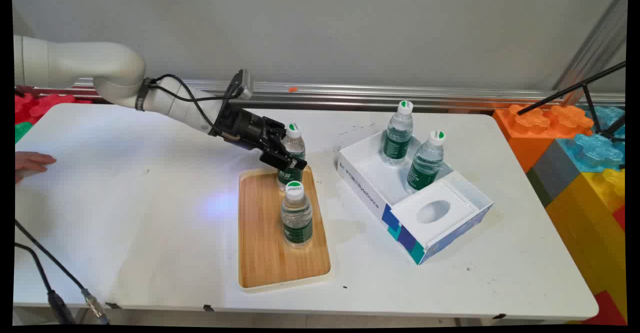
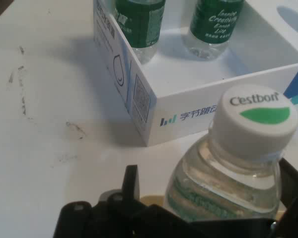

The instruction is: Pick up the green bottle from the white box

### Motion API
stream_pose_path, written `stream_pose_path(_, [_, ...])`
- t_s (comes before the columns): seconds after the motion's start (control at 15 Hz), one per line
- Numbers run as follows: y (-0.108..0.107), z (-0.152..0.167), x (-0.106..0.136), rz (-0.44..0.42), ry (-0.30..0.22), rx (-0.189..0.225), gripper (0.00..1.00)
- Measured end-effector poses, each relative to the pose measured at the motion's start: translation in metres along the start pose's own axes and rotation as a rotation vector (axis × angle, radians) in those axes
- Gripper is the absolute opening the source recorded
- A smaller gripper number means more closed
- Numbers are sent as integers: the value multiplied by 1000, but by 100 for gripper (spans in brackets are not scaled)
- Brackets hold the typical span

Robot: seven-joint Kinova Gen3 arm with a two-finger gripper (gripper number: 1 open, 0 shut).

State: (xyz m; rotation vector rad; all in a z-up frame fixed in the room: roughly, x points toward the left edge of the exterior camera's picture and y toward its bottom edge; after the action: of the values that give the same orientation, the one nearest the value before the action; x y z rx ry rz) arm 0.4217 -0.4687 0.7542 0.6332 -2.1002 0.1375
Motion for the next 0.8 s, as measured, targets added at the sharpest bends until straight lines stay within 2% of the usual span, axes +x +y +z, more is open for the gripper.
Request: stream_pose_path(0.8, [5, -18, 6, 26, -7, 0, 100])
